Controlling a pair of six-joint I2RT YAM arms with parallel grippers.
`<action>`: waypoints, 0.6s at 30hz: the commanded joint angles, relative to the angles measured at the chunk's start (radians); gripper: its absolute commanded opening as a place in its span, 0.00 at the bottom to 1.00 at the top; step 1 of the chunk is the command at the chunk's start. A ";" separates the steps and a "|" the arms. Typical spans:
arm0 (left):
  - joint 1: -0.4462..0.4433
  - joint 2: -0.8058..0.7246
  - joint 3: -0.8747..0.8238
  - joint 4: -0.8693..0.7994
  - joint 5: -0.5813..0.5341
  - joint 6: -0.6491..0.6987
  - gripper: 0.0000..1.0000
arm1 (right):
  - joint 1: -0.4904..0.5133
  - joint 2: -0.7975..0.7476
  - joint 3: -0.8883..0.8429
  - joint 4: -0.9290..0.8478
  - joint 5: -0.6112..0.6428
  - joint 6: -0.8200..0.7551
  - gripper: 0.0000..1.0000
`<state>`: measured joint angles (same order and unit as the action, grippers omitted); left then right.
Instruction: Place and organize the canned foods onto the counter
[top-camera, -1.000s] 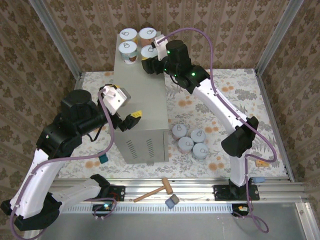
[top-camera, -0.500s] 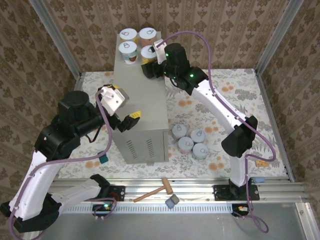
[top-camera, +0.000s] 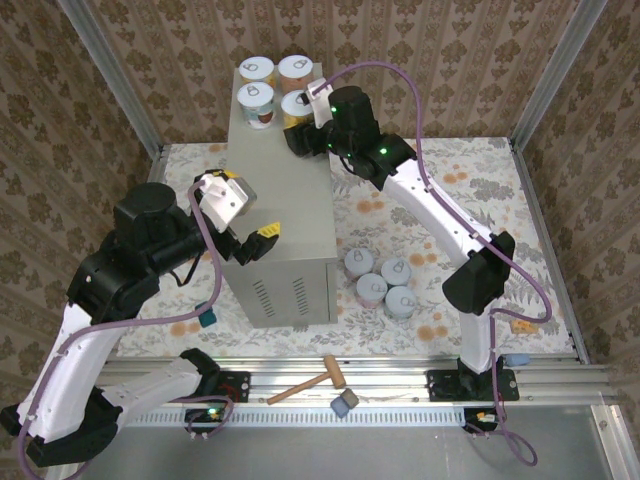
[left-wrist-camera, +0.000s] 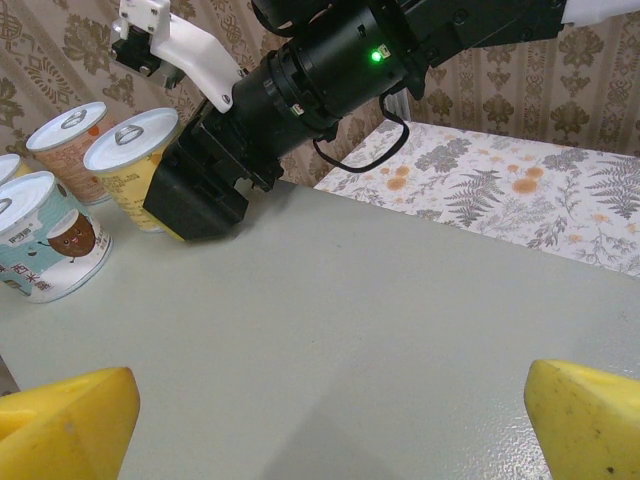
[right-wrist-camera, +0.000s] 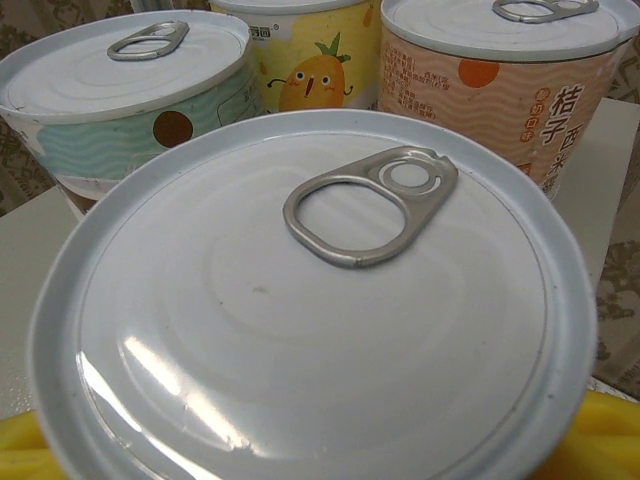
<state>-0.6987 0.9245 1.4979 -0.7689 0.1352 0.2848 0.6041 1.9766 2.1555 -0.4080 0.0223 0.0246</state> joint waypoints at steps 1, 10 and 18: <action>0.006 -0.010 -0.010 0.029 0.012 -0.021 1.00 | -0.010 0.030 0.072 0.001 0.019 -0.015 0.75; 0.007 -0.010 -0.014 0.029 0.001 -0.017 1.00 | -0.023 0.085 0.150 -0.021 0.014 -0.019 0.73; 0.007 -0.008 -0.018 0.030 -0.003 -0.016 1.00 | -0.027 0.117 0.201 -0.045 -0.005 -0.021 0.73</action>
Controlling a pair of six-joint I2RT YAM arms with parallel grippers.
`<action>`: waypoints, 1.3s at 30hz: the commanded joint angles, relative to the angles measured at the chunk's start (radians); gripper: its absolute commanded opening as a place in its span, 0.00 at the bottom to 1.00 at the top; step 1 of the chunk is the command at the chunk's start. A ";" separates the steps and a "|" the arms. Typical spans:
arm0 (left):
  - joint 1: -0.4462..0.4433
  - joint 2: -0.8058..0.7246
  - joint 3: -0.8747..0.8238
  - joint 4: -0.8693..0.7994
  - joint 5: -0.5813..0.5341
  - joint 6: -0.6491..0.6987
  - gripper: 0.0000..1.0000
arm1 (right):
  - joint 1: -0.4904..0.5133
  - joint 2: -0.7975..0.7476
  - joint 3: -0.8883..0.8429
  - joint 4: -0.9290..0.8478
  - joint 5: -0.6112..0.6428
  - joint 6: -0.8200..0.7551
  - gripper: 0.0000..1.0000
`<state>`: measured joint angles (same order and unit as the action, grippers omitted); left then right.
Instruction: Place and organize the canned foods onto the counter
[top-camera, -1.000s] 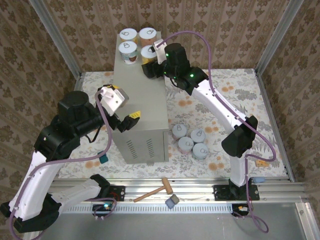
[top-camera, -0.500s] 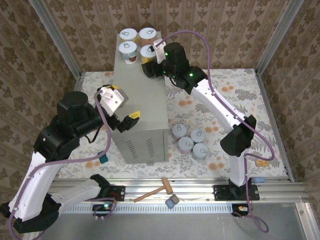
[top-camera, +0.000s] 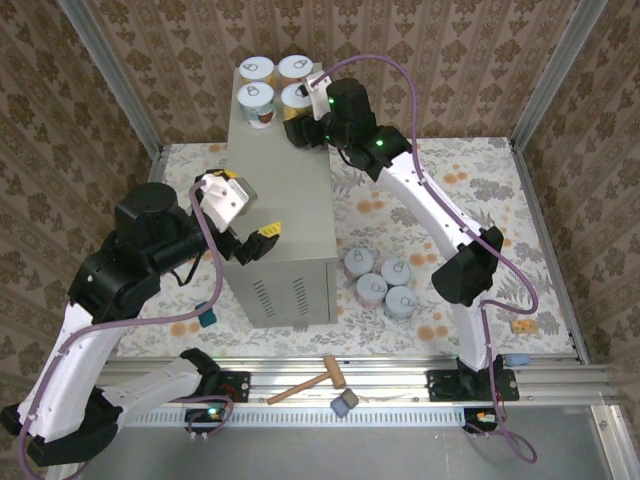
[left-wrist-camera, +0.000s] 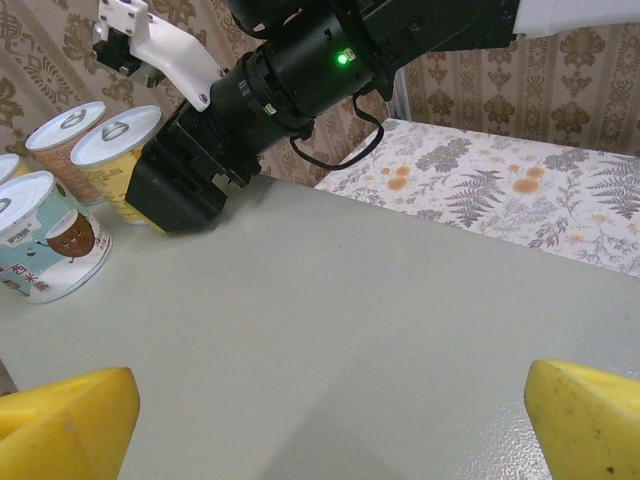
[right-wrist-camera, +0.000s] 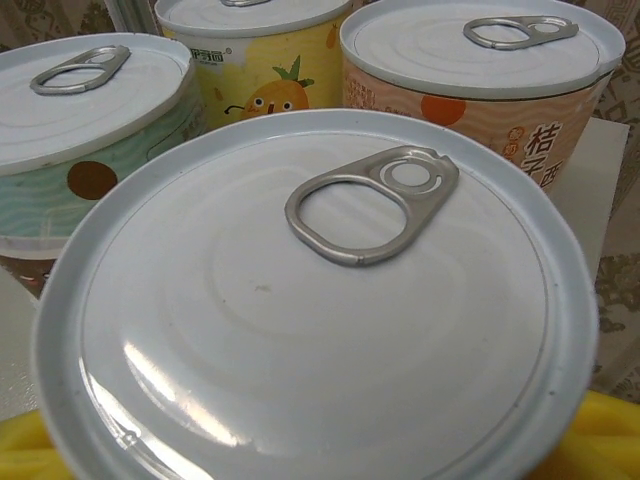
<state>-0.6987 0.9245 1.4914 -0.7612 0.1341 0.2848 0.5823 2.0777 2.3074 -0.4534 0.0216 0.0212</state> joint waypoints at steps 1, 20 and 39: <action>0.006 -0.008 -0.011 0.023 -0.001 -0.015 1.00 | -0.006 0.018 0.052 -0.001 -0.008 -0.019 0.73; 0.008 -0.007 -0.013 0.023 -0.001 -0.016 1.00 | -0.006 0.037 0.080 -0.019 -0.039 -0.019 0.74; 0.010 -0.007 -0.013 0.026 0.001 -0.018 1.00 | -0.006 -0.010 0.029 -0.012 -0.022 -0.006 0.94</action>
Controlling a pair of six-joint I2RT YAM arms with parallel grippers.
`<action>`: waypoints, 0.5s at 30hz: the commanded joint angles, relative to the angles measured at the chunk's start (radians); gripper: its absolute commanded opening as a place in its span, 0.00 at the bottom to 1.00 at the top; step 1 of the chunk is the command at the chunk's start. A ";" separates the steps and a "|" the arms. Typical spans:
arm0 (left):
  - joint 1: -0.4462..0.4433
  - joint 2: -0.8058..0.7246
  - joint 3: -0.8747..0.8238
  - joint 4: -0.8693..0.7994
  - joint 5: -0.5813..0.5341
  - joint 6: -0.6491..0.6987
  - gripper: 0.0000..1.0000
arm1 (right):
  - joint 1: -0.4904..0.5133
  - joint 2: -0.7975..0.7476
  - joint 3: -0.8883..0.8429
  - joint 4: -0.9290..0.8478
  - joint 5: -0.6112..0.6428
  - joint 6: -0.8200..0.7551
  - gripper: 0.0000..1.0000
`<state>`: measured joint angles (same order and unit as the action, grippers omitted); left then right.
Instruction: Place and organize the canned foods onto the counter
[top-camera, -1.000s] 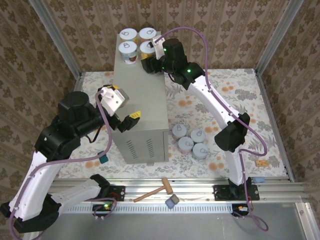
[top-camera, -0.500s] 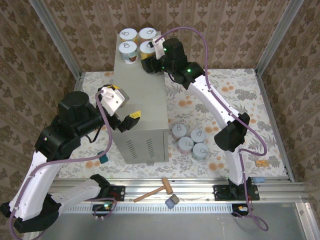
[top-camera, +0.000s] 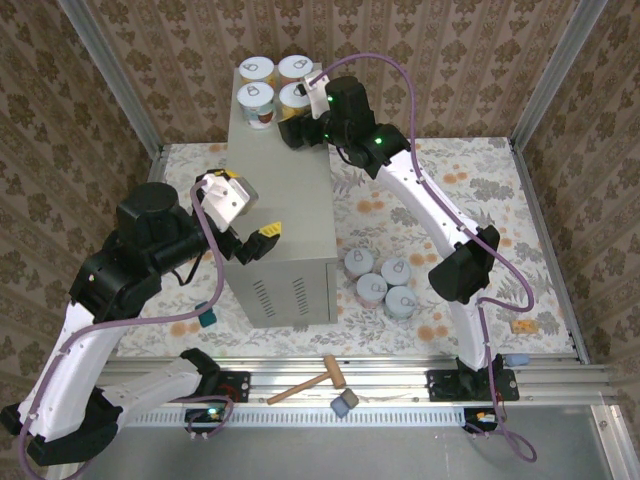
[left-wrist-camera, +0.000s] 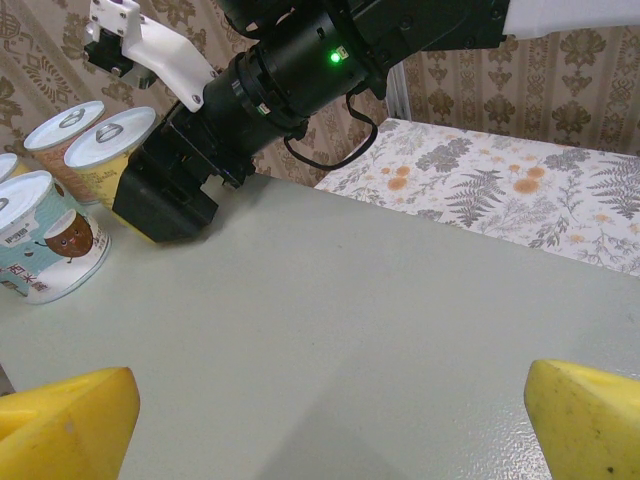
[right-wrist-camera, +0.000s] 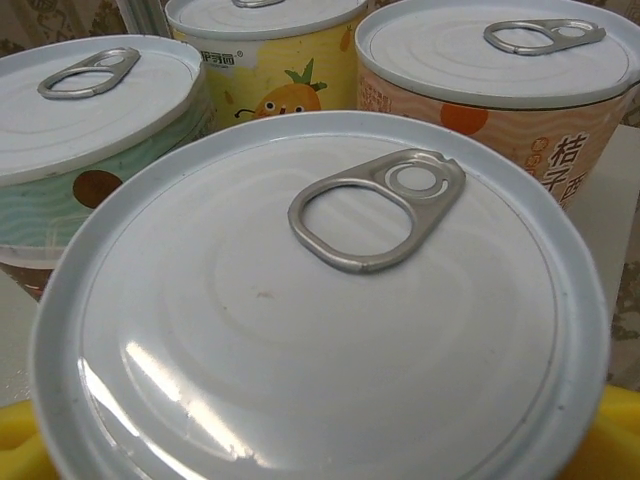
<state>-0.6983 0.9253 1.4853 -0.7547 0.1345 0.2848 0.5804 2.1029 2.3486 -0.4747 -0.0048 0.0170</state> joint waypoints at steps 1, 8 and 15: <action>0.009 -0.008 -0.007 0.021 0.001 -0.018 1.00 | -0.004 -0.051 -0.037 0.021 0.008 0.000 0.95; 0.008 -0.004 -0.004 0.020 0.005 -0.019 1.00 | -0.021 -0.185 -0.236 0.103 0.028 0.023 1.00; 0.008 -0.003 -0.001 0.021 0.008 -0.019 1.00 | -0.100 -0.331 -0.448 0.194 -0.003 0.101 1.00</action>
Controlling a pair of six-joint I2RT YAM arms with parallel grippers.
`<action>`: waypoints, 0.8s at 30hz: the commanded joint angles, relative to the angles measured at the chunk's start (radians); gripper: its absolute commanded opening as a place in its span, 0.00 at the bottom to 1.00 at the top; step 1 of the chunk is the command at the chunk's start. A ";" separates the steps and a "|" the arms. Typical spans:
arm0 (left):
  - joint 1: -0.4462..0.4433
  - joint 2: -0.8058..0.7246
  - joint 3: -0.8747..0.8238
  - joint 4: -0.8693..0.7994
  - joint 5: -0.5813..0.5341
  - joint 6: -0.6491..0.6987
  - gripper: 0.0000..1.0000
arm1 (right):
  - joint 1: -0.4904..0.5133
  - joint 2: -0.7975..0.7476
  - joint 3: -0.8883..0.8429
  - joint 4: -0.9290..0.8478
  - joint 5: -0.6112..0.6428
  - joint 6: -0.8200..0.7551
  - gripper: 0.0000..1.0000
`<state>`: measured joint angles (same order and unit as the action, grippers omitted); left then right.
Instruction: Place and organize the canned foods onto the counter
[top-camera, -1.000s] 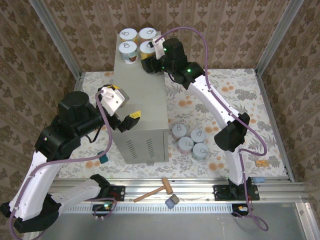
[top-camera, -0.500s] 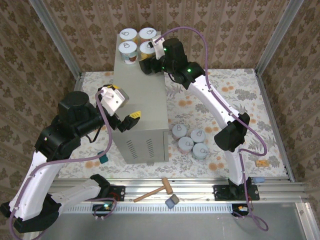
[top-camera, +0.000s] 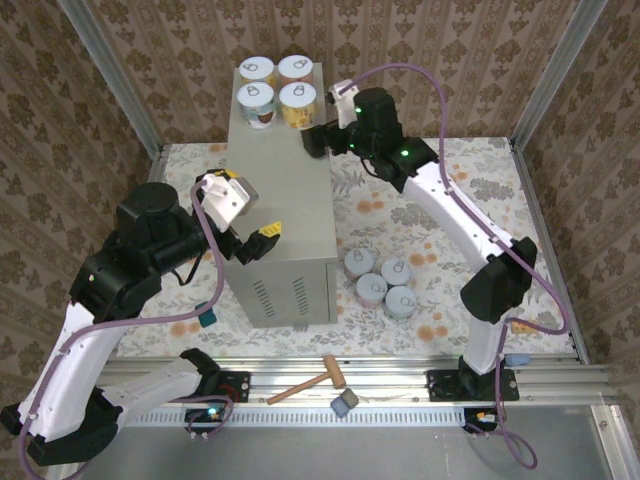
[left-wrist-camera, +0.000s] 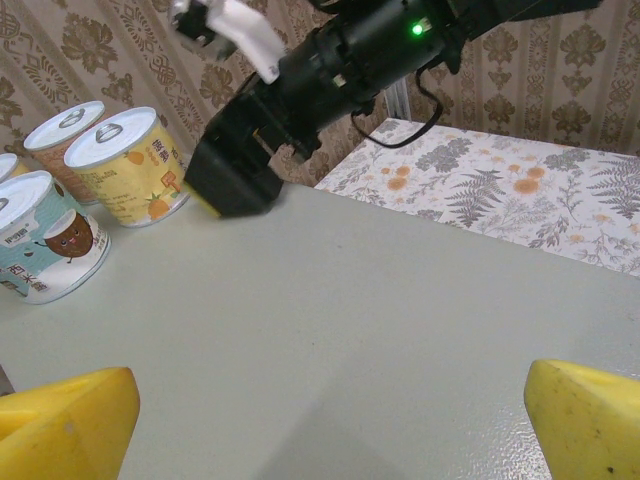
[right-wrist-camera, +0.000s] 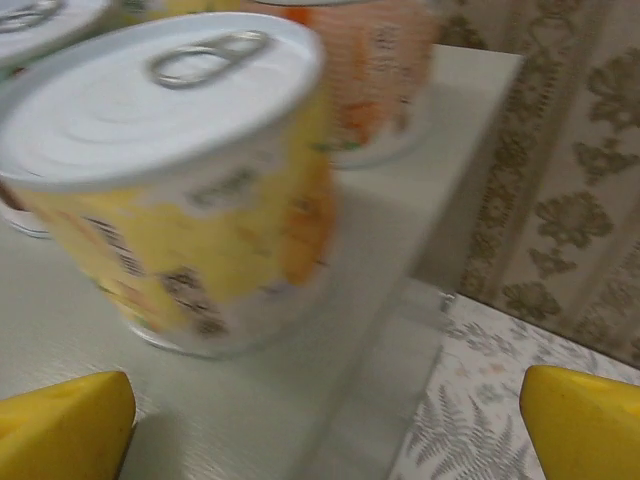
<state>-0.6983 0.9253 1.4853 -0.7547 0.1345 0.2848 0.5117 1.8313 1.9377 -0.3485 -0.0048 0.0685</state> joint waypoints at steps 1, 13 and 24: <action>0.009 -0.002 0.001 0.020 0.008 -0.019 1.00 | -0.044 -0.065 -0.047 0.067 -0.010 0.057 1.00; 0.012 -0.005 0.003 0.022 0.008 -0.022 1.00 | -0.101 0.050 0.150 -0.039 -0.059 0.079 1.00; 0.015 -0.010 0.001 0.018 0.004 -0.019 1.00 | -0.101 0.145 0.273 -0.089 -0.090 0.104 1.00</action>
<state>-0.6918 0.9253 1.4853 -0.7547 0.1345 0.2848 0.4137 1.9568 2.1746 -0.4026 -0.0685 0.1459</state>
